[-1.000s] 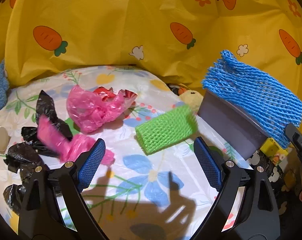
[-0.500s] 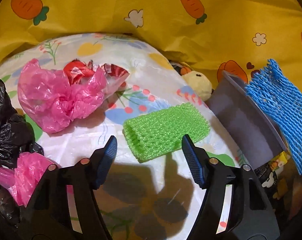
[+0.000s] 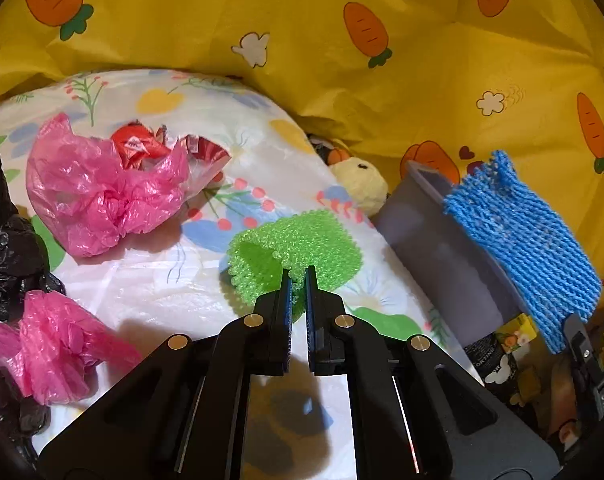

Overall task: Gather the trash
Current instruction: 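Lift the blue net toward the bin with right tool while left tool grasps the green foam net, then carry the blue net and green net over the gray bin with both tools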

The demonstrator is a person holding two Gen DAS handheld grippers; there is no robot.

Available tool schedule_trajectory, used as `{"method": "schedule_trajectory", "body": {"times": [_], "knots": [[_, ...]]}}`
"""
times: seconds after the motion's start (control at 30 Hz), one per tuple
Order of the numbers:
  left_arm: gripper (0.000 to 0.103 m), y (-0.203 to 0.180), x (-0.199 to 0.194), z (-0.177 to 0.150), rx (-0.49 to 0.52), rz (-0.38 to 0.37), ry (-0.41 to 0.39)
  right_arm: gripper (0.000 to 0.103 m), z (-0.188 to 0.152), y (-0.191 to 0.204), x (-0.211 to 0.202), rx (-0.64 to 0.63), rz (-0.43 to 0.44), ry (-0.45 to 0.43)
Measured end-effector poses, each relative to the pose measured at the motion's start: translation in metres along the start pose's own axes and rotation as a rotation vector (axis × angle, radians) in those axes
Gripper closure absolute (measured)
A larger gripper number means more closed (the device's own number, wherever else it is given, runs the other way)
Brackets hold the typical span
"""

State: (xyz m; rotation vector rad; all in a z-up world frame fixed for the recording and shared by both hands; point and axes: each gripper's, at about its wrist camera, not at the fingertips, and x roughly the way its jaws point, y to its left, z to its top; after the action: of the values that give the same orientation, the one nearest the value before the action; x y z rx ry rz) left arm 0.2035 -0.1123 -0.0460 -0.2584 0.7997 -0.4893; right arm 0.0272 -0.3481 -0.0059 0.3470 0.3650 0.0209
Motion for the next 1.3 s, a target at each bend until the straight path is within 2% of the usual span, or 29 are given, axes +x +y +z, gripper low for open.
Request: {"method": "schedule_trajectory", "body": {"times": [0.27, 0.53, 0.63, 0.83, 1.3], "knots": [[0.098, -0.042, -0.059, 0.007, 0.062, -0.070, -0.146, 0.096, 0.010, -0.011, -0.012, 0.013, -0.057, -0.048], [0.098, -0.112, -0.067, 0.017, 0.142, -0.164, -0.185, 0.096, 0.026, -0.033, -0.021, 0.014, -0.190, -0.088], [0.098, -0.136, -0.056, 0.021, 0.161, -0.189, -0.183, 0.096, 0.030, -0.042, -0.017, 0.008, -0.248, -0.077], [0.098, -0.168, -0.020, 0.020, 0.180, -0.226, -0.129, 0.096, 0.033, -0.057, -0.001, 0.006, -0.287, -0.030], [0.098, -0.183, 0.040, 0.011, 0.170, -0.243, -0.008, 0.096, 0.032, -0.074, 0.039, 0.008, -0.303, 0.077]]}}
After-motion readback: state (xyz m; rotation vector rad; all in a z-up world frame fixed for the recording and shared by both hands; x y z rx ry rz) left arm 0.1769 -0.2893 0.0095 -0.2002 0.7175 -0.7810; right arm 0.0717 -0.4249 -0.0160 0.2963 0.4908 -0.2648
